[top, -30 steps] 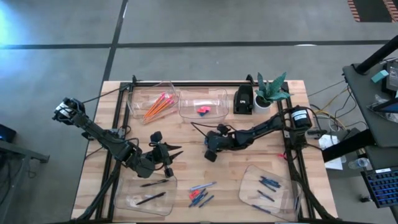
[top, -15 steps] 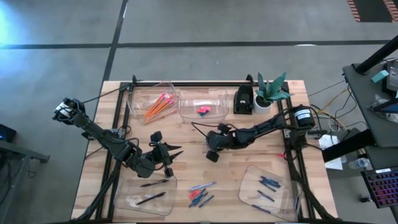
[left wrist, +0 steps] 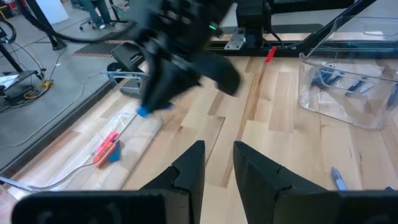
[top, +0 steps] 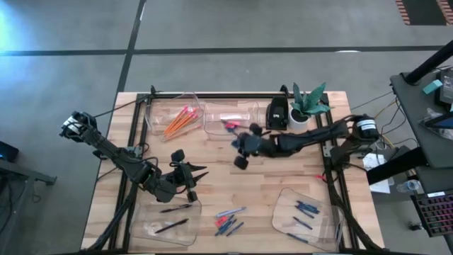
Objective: Sort crayons/erasers/pens/pencils in bins
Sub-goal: Put the blue eraser into the top right transparent bin
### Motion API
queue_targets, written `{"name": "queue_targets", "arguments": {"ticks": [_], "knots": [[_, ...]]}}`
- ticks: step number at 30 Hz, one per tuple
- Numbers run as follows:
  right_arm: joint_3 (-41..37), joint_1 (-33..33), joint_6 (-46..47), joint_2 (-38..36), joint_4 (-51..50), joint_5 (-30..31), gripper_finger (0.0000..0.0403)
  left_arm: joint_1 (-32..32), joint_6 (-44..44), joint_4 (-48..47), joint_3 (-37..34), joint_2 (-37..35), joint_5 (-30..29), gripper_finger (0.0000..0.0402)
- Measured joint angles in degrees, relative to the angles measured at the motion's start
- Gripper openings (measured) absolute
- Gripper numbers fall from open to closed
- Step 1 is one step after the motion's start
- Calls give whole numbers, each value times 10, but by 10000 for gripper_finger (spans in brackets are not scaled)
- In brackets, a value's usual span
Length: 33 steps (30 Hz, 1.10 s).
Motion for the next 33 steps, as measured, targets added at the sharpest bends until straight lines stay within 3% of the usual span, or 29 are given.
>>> {"name": "queue_targets", "arguments": {"ticks": [11, 17, 20, 33], "knots": [[1, -134, 15, 20, 40, 3, 57, 0, 0, 3, 0, 0, 0, 70], [20, -183, 72, 63, 39, -72, 57, 0, 0, 2, 0, 0, 0, 70], [46, -185, 71, 89, 35, -77, 57, 0, 0, 0, 0, 0, 0, 70], [241, -193, 37, 219, -196, -76, 57, 0, 0, -1, 0, 0, 0, 70]]}}
